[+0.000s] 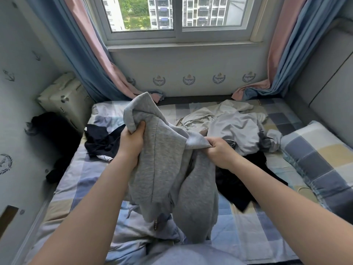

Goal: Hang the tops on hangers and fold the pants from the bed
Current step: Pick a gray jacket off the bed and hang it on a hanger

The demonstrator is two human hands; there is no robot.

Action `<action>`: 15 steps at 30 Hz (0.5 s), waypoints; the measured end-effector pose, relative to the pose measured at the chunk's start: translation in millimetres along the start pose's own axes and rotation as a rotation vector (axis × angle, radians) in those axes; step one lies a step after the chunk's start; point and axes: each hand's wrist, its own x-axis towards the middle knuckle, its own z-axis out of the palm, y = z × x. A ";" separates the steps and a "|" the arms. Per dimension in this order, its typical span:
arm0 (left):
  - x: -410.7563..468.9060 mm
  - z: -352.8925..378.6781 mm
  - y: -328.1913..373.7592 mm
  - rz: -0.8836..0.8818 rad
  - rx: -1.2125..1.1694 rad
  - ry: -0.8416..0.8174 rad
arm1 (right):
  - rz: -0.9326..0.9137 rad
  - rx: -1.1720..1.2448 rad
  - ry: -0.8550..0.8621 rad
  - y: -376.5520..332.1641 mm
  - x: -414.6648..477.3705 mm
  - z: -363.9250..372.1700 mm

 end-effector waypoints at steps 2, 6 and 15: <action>4.3 1.7 -4.4 0.005 0.049 0.030 | -0.010 0.005 -0.032 -7.5 -5.2 -0.3; 9.6 6.8 -10.3 0.011 0.193 0.063 | 0.046 0.082 -0.024 -19.7 -8.7 -3.0; -60.3 35.1 -11.0 0.147 0.447 -0.510 | 0.226 0.545 0.147 -57.1 -3.6 -9.4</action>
